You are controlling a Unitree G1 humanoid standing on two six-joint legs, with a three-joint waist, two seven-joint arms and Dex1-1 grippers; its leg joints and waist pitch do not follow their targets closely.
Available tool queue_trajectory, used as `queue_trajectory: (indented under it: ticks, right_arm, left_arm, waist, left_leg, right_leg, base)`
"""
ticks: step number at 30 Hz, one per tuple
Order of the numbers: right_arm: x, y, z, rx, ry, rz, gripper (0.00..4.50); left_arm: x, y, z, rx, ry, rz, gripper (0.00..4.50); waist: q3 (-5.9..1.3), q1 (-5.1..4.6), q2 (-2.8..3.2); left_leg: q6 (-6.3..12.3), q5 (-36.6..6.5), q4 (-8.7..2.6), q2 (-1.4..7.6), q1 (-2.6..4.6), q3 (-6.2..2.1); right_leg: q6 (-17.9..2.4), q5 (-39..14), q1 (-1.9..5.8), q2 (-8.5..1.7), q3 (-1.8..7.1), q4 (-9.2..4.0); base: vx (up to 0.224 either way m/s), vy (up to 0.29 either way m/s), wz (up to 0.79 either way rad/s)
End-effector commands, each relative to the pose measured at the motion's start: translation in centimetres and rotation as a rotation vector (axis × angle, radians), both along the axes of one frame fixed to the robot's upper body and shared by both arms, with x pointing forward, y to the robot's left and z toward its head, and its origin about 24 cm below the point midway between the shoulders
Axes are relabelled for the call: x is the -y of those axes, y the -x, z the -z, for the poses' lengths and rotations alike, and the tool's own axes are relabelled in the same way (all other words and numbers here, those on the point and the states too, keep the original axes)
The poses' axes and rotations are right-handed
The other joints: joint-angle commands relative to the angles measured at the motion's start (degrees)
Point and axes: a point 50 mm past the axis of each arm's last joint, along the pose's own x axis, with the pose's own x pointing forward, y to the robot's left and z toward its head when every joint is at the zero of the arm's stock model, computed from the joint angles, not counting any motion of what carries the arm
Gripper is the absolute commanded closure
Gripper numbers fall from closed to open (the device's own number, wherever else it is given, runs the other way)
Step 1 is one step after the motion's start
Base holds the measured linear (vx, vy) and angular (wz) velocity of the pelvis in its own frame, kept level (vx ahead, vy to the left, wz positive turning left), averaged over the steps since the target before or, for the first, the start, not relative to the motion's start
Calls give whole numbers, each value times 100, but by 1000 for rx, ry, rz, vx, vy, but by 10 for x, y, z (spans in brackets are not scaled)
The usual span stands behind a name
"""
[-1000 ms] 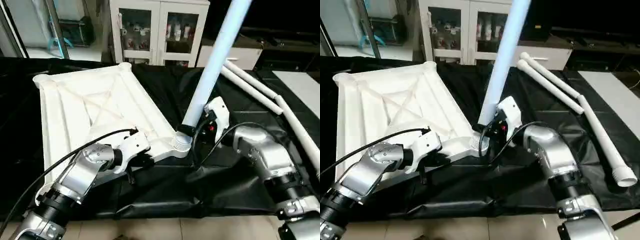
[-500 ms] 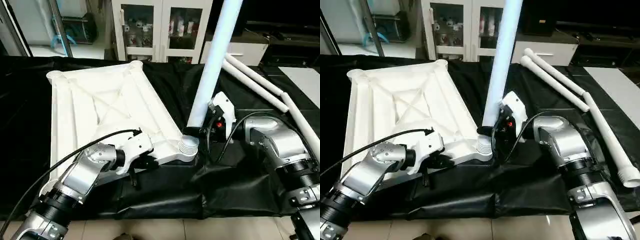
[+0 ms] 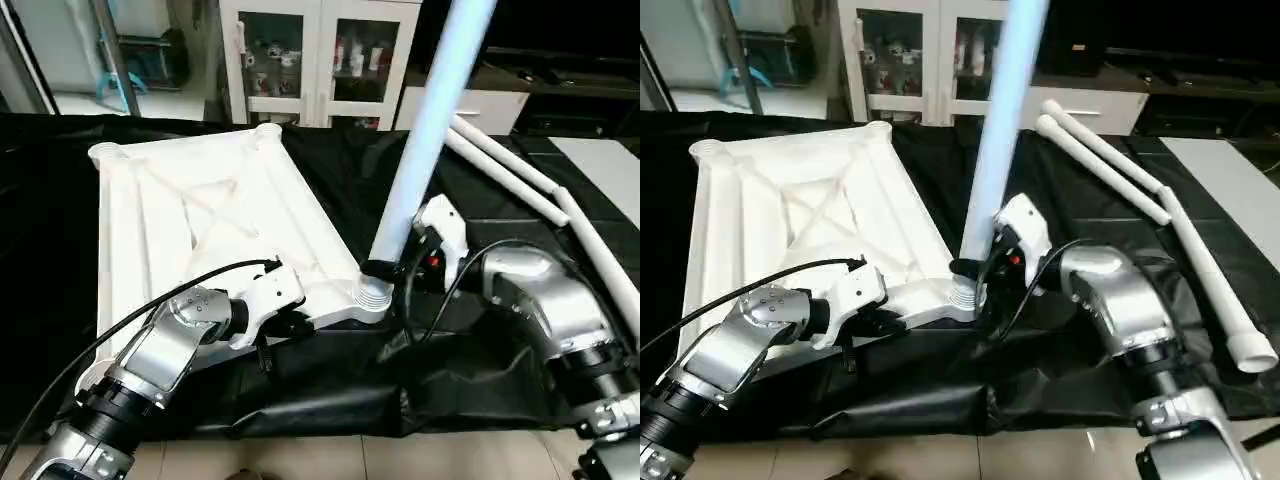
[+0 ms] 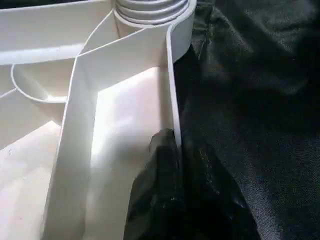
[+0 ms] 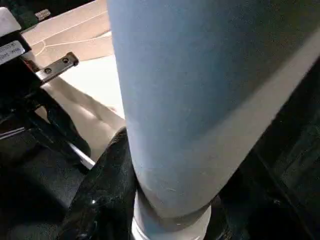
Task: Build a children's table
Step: Insert table leg to table base
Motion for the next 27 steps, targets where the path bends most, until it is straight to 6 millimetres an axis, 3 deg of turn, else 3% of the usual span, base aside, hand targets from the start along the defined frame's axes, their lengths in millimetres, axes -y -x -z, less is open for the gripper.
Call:
queue_trajectory:
  ticks: [1, 3, 6, 8, 12, 15, 20, 23, 27]
  right_arm:
    - [26, 34, 78, -312, 201, 107, 267]
    - [28, 35, 81, -316, 210, 124, 267]
    - [31, 35, 82, -312, 220, 144, 267]
    - [32, 35, 84, -309, 229, 156, 267]
    - [33, 37, 88, -309, 241, 157, 267]
    - [31, 38, 90, -308, 244, 157, 267]
    - [26, 36, 88, -292, 224, 163, 267]
    - [25, 32, 85, -276, 213, 176, 267]
    - [25, 22, 80, -239, 186, 260, 267]
  left_arm:
    - [13, -3, -16, 68, 59, 58, 450]
    - [13, -2, -16, 67, 59, 60, 450]
    - [13, -2, -16, 68, 59, 63, 450]
    - [13, -2, -16, 69, 59, 64, 450]
    - [14, -2, -15, 72, 60, 63, 450]
    - [15, -2, -15, 76, 64, 59, 450]
    - [16, -2, -15, 81, 68, 55, 450]
    - [15, -2, -15, 81, 68, 54, 450]
    - [14, -4, -15, 79, 82, 30, 450]
  waist:
    - [-100, -124, 58]
    - [-100, -135, 66]
    - [-97, -128, 63]
    - [-96, -123, 81]
    - [-91, -124, 45]
    - [-80, -126, 59]
    - [-67, -147, 63]
    - [-78, -164, 78]
    - [-58, -209, 87]
  left_leg:
    - [-1011, -4263, -594, 453, 352, -442]
    - [-1053, -4348, -626, 450, 354, -438]
    - [-1016, -4390, -602, 442, 400, -414]
    - [-1018, -4381, -606, 444, 403, -411]
    - [-975, -4356, -590, 441, 410, -400]
    - [-983, -4448, -593, 441, 418, -410]
    - [-1013, -4718, -611, 431, 436, -431]
    - [-1037, -4766, -648, 432, 420, -438]
    - [-1051, -4985, -667, 413, 452, -411]
  right_leg:
    - [-400, -2813, -256, -302, 117, -568]
    - [-414, -2561, -258, -270, 101, -567]
    - [-426, -2612, -299, -285, 121, -597]
    - [-424, -2601, -303, -285, 125, -597]
    - [-413, -2653, -314, -291, 129, -619]
    - [-392, -2767, -326, -288, 122, -629]
    - [-328, -2956, -335, -266, 81, -651]
    - [-320, -2833, -304, -251, 58, -643]
    - [-335, -2902, -353, -222, 18, -666]
  base:
    - [0, 0, 0]
    - [0, 0, 0]
    - [0, 0, 0]
    - [0, 0, 0]
    - [0, 0, 0]
    - [0, 0, 0]
    - [0, 0, 0]
    - [0, 0, 0]
    - [0, 0, 0]
